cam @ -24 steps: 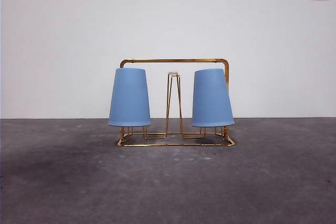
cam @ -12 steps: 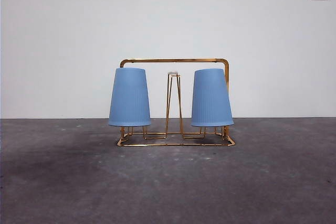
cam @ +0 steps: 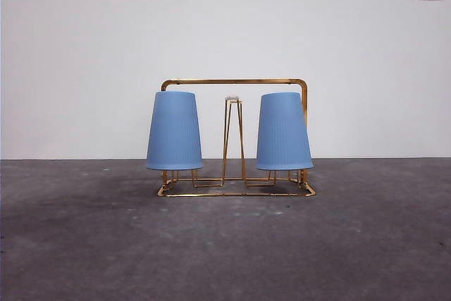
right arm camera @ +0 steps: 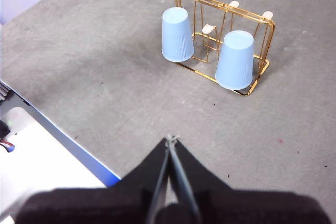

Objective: Pick up cup 1,put cup 1 in the cup rack,pick up cup 2,put cup 2 in the cup rack

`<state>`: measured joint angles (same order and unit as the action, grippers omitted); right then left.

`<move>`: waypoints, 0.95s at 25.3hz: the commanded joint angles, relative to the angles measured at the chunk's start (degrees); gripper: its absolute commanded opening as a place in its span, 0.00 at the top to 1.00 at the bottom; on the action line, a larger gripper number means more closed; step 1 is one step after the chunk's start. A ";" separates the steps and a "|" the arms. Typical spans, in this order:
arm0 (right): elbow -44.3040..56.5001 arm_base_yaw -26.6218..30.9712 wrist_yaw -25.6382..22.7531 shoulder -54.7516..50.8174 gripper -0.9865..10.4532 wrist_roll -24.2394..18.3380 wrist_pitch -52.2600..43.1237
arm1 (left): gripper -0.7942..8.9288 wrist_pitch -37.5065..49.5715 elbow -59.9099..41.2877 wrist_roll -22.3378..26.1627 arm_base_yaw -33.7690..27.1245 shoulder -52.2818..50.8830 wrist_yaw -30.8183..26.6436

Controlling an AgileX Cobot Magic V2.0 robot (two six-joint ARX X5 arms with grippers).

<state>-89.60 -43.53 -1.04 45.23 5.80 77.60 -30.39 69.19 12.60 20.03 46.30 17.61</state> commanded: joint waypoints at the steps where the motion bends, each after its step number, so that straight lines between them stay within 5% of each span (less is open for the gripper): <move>1: 0.42 0.00 -0.07 0.00 0.91 0.46 1.44 | 0.92 7.34 -5.64 4.39 -6.60 -4.22 0.52; 6: 0.42 0.00 -0.07 -0.02 0.91 0.46 1.44 | 0.92 19.43 -25.86 4.39 -18.08 -15.87 -3.58; 13: 0.42 0.00 -0.07 -0.02 0.91 0.46 1.44 | 0.92 22.82 -53.72 3.58 -20.41 -33.70 -12.17; 24: 0.42 0.00 -0.07 -0.02 0.91 0.46 1.44 | 0.92 22.73 -68.22 -4.00 -20.48 -46.10 -14.86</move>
<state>-89.60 -43.53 -1.04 45.25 5.82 77.62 -8.27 1.93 11.14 -0.27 0.34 2.92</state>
